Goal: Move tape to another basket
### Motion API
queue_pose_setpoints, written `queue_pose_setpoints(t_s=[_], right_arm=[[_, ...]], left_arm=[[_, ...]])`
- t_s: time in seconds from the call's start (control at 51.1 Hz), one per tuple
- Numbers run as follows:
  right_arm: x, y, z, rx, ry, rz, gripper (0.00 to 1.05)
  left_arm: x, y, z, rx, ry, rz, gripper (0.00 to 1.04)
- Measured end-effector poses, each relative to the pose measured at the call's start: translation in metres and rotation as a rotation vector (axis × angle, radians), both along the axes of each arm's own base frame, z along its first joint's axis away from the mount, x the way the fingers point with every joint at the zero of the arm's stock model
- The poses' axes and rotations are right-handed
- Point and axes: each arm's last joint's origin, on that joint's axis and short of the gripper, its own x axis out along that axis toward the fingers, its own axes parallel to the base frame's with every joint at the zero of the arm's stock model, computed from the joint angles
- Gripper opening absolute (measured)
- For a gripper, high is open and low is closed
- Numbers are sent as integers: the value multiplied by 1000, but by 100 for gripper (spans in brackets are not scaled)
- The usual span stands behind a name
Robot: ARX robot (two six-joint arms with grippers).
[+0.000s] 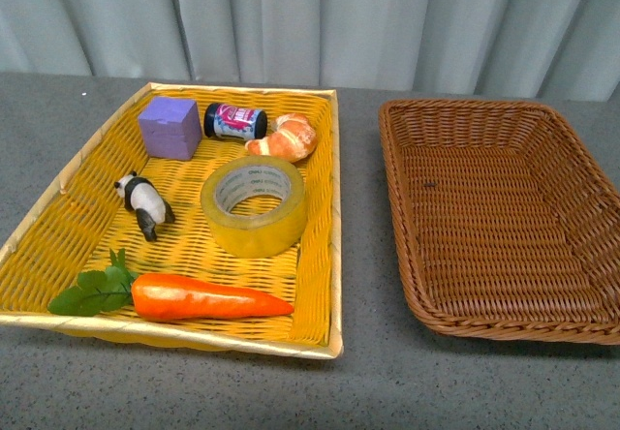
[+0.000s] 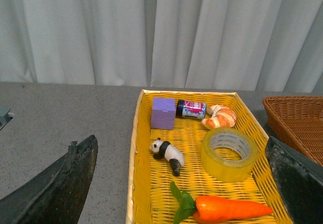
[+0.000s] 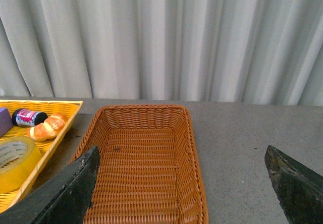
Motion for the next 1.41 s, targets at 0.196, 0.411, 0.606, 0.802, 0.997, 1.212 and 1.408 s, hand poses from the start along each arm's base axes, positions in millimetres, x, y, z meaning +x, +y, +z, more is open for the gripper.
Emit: queue_pose_setpoints(t_s=[0.196,0.411,0.606,0.802,0.997,1.212,1.408], right_arm=[[0,0,0,0,0,0,96],[0,0,0,0,0,0,96],[0,0,0,0,0,0,96],[0,0,0,0,0,0,96],[0,0,0,0,0,0,96],[0,0,0,0,0,1,96],[0,0,0,0,0,0,96]], left_arm=[[0,0,0,0,0,0,98],[0,0,0,0,0,0,98],[0,0,0,0,0,0,98],[0,0,0,0,0,0,98],[0,0,0,0,0,0,98],[26,0,-1,-85,229,134,98],[83,-3,18,-122,248,74,98]])
